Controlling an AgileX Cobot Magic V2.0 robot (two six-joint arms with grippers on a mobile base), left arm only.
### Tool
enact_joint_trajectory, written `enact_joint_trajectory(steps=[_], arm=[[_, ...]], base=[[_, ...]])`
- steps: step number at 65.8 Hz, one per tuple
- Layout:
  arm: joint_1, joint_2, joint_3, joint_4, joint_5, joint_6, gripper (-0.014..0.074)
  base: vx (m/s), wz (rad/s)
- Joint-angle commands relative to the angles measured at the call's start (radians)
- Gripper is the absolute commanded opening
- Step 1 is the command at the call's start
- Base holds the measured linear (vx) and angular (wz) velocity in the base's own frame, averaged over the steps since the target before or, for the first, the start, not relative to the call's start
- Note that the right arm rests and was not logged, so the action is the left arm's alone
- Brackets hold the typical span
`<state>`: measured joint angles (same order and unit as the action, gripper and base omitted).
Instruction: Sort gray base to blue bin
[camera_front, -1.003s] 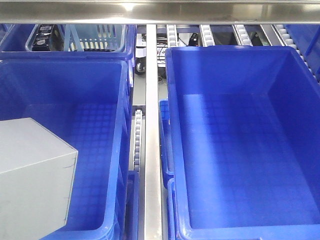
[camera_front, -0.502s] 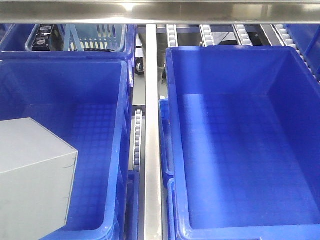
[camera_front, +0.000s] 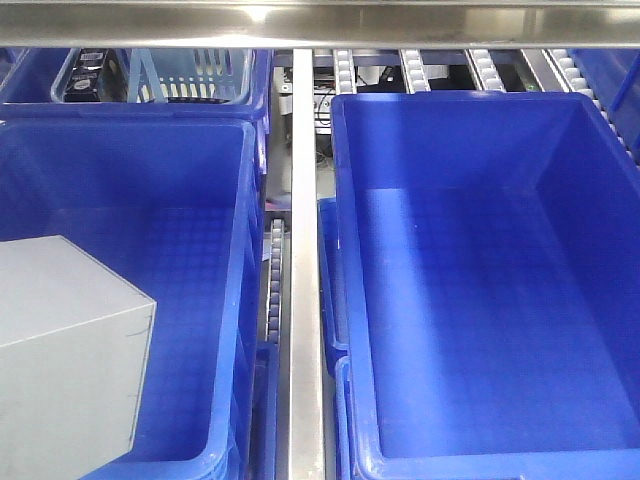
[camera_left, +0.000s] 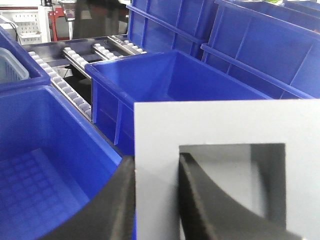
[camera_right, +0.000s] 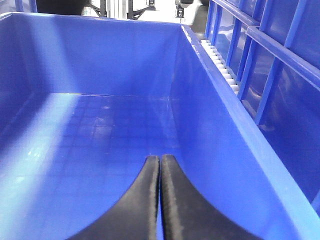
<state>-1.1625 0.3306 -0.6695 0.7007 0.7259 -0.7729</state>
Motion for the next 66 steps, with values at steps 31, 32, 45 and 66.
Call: enact_joint_trajectory(steps=[31, 32, 45, 66], arm=[[-0.004, 0.172, -0.025, 0.041, -0.309, -0.008, 0.0003], [-0.004, 0.185, -0.025, 0.041, -0.323, -0.008, 0.0003], [-0.004, 0.396, -0.026, 0.041, -0.556, -0.01, 0.0003], [-0.004, 0.774, -0.204, 0.015, -0.712, -0.017, 0.0003]], base=[[0.0, 0.0], [0.0, 0.0], [0.0, 0.0], [0.0, 0.0]])
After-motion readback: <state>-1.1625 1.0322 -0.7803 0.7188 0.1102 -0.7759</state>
